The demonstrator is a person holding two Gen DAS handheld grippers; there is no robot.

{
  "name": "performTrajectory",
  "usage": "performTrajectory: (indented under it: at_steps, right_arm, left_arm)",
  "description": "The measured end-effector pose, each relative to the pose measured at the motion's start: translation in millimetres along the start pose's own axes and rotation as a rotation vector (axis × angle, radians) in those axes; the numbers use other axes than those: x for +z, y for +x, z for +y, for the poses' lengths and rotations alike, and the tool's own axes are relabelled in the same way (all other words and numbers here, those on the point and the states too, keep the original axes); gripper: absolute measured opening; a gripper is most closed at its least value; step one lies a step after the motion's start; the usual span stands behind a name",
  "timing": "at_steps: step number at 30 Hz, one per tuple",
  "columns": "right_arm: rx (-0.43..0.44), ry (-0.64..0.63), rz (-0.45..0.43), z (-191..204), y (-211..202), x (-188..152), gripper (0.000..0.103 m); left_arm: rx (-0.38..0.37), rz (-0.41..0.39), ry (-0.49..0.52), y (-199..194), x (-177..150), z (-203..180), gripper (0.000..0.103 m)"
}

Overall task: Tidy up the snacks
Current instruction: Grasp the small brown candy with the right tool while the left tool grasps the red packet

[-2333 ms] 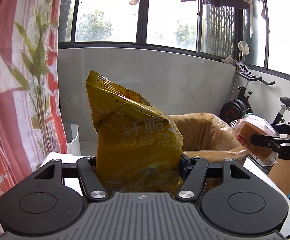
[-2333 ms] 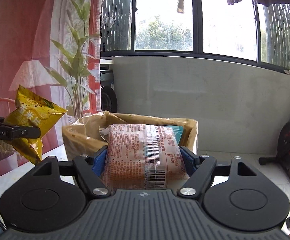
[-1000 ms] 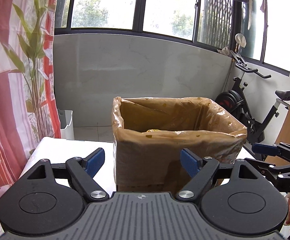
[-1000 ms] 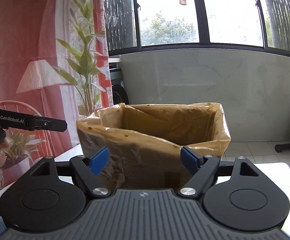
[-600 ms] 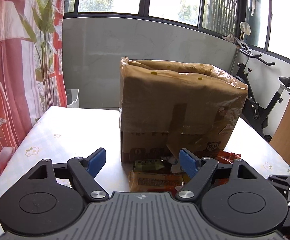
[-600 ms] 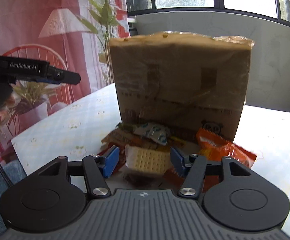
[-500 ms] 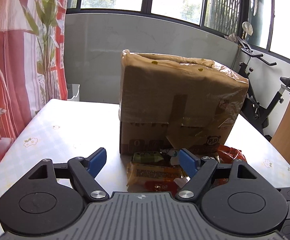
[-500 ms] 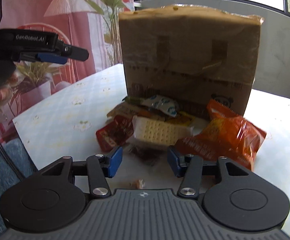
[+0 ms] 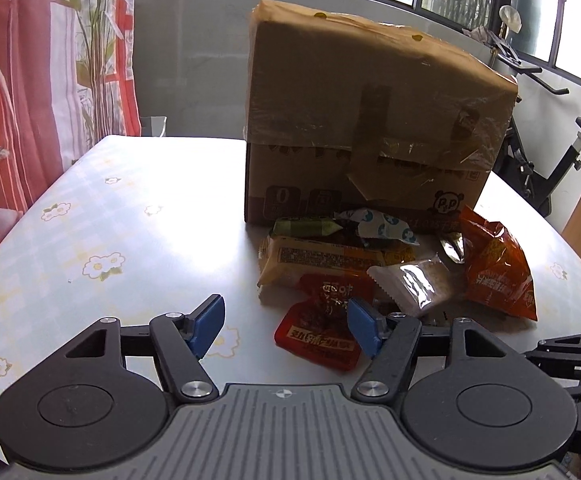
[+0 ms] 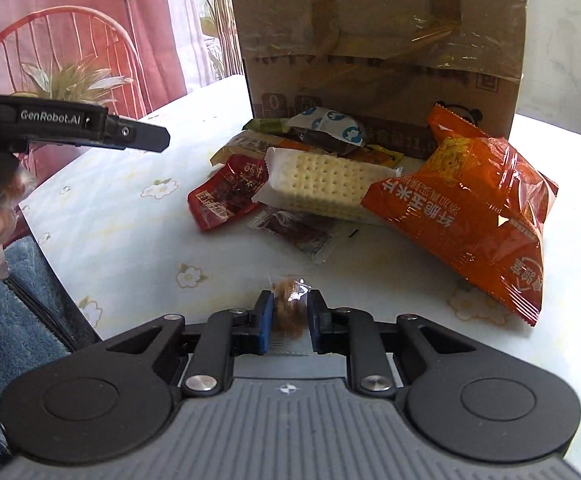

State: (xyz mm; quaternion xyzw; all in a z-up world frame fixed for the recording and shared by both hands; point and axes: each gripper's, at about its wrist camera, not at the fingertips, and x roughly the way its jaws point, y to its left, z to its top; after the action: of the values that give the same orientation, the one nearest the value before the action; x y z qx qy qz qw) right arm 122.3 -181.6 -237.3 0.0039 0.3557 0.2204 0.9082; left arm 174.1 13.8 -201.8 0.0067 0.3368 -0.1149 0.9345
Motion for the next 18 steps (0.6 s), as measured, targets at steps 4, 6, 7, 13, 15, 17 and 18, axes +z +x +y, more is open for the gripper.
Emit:
performTrajectory:
  at_steps: [4,6,7,13,15,17,18]
  right_arm:
    - [-0.042,0.028,-0.034,-7,1,3,0.020]
    - [-0.067,0.047,-0.053,-12,0,3,0.020]
    - [-0.077,0.055,-0.062,-14,0,2,0.020]
    - [-0.107,0.122,-0.096,-28,-2,-4,0.019]
    - [-0.098,0.138,-0.106,-31,-3,-5,0.019]
    - [-0.098,0.133,-0.108,-31,-3,-5,0.019]
    - [-0.098,0.132,-0.110,-31,-3,-5,0.020]
  left_arm:
    - [-0.015,0.021,0.059,9,-4,-9,0.071]
    - [-0.028,0.033,0.085,18,-6,-15,0.071]
    - [-0.032,0.036,0.096,22,-6,-16,0.071]
    - [-0.033,0.053,0.149,51,0,-23,0.071]
    - [-0.045,0.060,0.157,60,2,-23,0.071]
    - [-0.049,0.069,0.177,68,3,-25,0.069]
    - [-0.043,0.072,0.186,73,3,-26,0.063]
